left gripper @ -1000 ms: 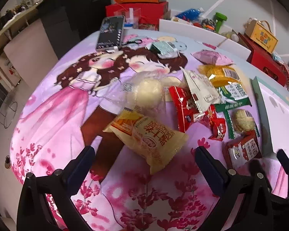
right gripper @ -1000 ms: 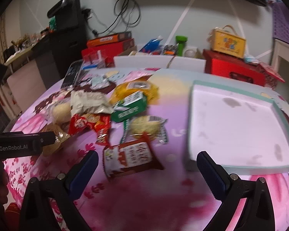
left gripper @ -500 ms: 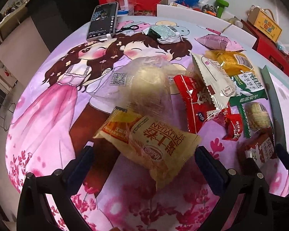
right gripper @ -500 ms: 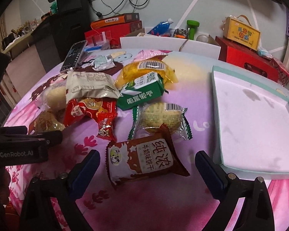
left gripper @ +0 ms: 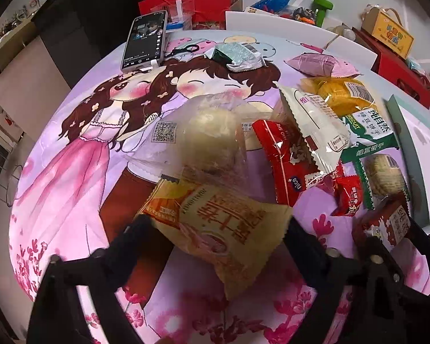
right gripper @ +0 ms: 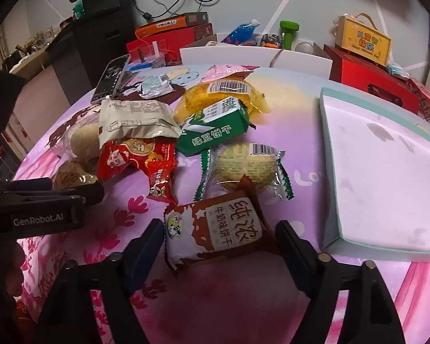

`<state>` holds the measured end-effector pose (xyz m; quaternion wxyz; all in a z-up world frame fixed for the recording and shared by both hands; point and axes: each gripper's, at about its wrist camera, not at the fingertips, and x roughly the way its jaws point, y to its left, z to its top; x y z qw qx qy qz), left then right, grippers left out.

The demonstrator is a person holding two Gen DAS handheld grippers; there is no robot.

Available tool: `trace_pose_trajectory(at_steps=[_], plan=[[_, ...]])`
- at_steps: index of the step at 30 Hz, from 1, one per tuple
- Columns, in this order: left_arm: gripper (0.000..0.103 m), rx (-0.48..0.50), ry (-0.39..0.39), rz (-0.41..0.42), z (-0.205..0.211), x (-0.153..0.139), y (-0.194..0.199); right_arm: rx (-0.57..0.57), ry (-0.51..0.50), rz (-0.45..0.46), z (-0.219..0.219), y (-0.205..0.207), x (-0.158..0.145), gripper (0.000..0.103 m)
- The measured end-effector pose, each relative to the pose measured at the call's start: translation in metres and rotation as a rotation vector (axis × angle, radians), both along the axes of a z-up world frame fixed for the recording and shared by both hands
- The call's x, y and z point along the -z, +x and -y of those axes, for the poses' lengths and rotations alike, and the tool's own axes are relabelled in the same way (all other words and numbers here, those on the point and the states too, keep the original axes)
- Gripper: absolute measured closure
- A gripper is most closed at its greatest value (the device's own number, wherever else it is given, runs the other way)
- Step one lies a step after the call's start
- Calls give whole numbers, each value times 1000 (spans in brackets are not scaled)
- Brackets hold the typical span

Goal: Organize snacks
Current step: 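Grasp the yellow bread pack with the left tool while the right tool grasps the red-white biscuit pack, then lift both held packs and carry them toward the white tray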

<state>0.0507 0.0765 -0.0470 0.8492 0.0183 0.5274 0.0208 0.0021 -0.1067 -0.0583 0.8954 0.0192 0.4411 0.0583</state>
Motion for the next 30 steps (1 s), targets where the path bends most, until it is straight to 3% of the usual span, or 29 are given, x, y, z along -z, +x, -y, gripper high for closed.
trace_pose_trajectory(at_steps=[3, 9, 21, 30], plan=[[30, 2, 26, 4, 1, -1, -2, -3, 28, -9, 2, 0, 0, 35], [42, -15, 23, 15, -6, -5, -5, -15, 28, -9, 0, -1, -1, 37], [49, -30, 12, 28, -9, -15, -13, -6, 50, -14, 3, -3, -5, 39], [52, -31, -5, 55, -11, -27, -19, 10, 75, 57, 7, -9, -23, 39]])
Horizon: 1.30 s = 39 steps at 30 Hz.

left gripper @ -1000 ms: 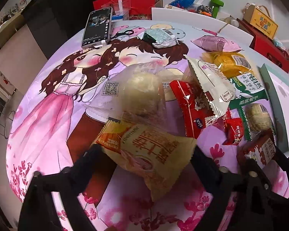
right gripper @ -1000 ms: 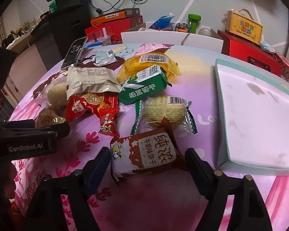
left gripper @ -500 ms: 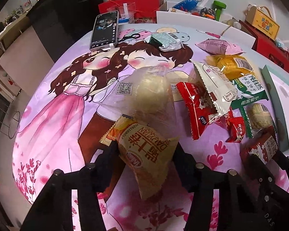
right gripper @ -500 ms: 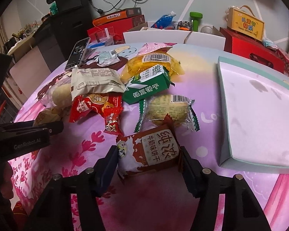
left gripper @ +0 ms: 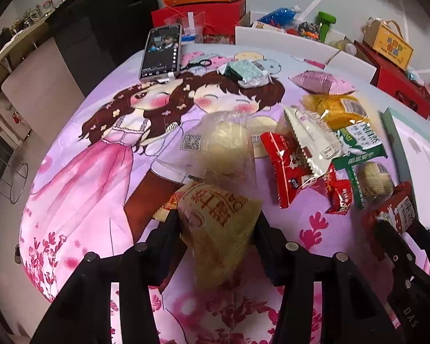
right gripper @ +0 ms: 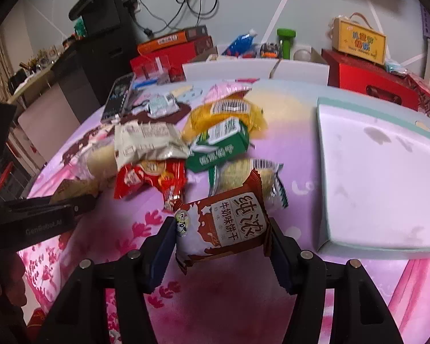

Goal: Organize snacks
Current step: 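Lift both held packs and carry them toward the white tray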

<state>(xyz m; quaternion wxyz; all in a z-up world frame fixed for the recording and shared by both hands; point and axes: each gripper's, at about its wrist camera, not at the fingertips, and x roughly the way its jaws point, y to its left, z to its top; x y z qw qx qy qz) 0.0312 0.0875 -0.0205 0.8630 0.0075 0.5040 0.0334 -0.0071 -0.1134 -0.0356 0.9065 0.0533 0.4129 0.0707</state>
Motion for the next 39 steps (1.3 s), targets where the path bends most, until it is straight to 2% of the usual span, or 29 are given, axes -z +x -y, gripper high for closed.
trace_pose_trajectory(at_steps=[4, 12, 29, 39], plan=[[54, 7, 6, 19, 2, -7, -3, 7, 17, 31, 2, -1, -8, 39], [57, 23, 13, 32, 6, -11, -6, 38, 40, 24, 12, 2, -9, 39], [57, -23, 6, 85, -12, -32, -17, 53, 47, 24, 16, 2, -8, 39], [57, -9, 22, 114, -6, -41, -21, 83, 59, 48, 25, 1, -13, 39]])
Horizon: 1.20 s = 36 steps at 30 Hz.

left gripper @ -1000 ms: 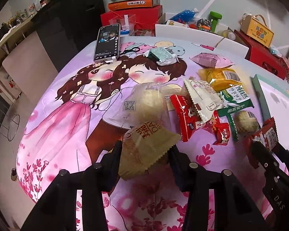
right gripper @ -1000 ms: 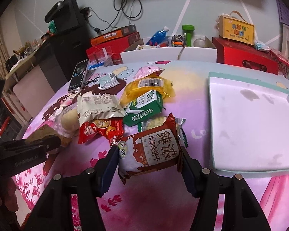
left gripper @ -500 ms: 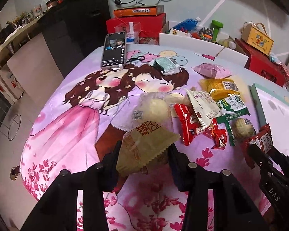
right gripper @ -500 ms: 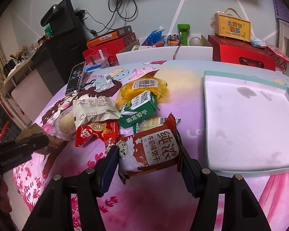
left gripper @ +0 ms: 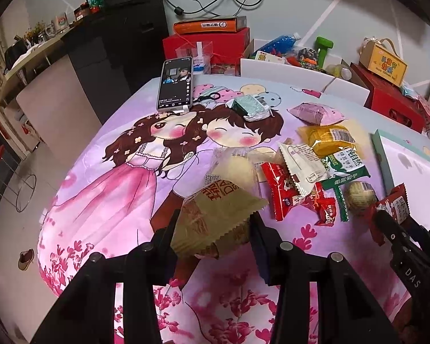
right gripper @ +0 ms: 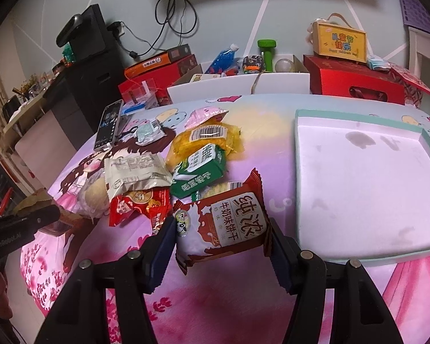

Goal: Organize snacks
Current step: 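Lift both held packs and carry them toward the white tray, then lower the biscuit pack into the tray with the right tool while the left tool drops the bread pack in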

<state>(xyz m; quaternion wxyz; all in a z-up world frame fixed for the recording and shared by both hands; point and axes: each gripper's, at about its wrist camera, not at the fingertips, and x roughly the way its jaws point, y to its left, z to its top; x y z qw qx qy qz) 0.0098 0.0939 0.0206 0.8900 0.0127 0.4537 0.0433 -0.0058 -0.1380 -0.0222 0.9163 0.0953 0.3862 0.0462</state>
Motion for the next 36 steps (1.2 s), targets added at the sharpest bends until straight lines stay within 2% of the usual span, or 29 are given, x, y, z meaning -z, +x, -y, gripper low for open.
trace_pose_trajectory(at_steps=[13, 20, 28, 34, 36], plan=[[57, -38, 21, 38, -7, -13, -6, 43, 7, 10, 14, 2, -4, 39], [57, -12, 36, 32, 5, -14, -2, 61, 5, 22, 21, 4, -7, 39], [57, 85, 28, 29, 46, -25, 18, 169, -9, 63, 61, 11, -20, 39], [57, 197, 93, 59, 105, -33, 43, 299, -41, 92, 105, 17, -30, 39], [57, 243, 82, 48, 123, -33, 51, 340, -53, 94, 120, 17, -32, 39]])
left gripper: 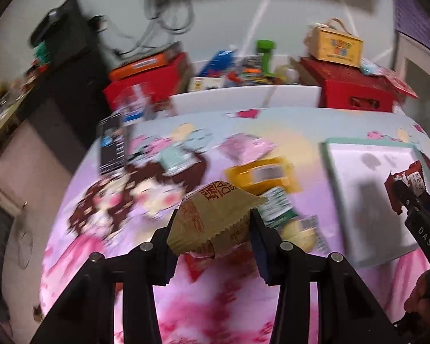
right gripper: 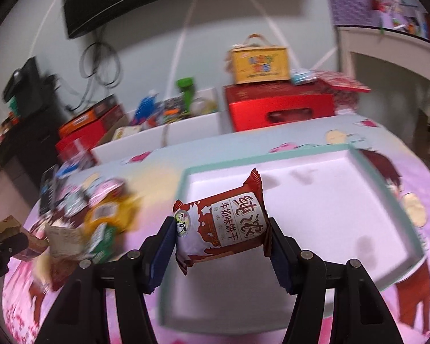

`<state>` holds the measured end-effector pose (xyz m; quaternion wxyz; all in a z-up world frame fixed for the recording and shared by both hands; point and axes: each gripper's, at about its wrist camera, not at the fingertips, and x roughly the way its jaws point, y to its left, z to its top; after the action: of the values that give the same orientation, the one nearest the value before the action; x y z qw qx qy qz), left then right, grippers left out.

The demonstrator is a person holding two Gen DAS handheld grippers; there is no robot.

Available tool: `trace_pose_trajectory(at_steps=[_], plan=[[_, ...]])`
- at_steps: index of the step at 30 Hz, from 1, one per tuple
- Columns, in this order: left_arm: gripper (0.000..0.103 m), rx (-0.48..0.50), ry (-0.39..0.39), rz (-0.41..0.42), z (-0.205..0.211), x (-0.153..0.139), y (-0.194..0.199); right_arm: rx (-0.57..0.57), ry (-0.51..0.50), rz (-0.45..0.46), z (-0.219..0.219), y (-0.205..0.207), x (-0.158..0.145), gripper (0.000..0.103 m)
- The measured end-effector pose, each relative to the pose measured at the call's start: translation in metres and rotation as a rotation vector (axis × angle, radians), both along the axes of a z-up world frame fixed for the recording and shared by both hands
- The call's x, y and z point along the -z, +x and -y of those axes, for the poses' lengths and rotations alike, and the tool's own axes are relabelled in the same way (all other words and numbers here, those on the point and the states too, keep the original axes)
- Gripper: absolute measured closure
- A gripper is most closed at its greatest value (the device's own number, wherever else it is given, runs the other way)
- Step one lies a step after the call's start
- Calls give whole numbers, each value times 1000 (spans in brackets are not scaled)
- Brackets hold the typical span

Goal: Organize snacks
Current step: 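Lower the biscuit pack into the tray with the right tool while the left tool drops the bread pack in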

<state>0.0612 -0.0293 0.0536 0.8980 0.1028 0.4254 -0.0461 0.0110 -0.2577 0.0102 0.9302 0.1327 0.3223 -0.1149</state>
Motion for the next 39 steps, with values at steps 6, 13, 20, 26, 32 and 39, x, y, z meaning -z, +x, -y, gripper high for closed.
trace_pose_trajectory(at_steps=[6, 13, 20, 26, 32, 39], plan=[[57, 97, -12, -15, 54, 0, 18, 118, -4, -23, 43, -1, 1, 39], [57, 219, -49, -1, 109, -1, 24, 198, 15, -37, 75, -6, 5, 39], [57, 313, -78, -45, 156, 16, 41, 243, 31, -51, 93, -7, 11, 38], [57, 367, -85, -73, 193, 27, 49, 295, 45, -71, 110, -10, 17, 38], [46, 388, -112, -74, 209, 25, 51, 327, 56, -82, 121, -15, 19, 38], [23, 310, -125, -94, 190, 28, 56, 334, 41, -72, 122, -16, 15, 32]])
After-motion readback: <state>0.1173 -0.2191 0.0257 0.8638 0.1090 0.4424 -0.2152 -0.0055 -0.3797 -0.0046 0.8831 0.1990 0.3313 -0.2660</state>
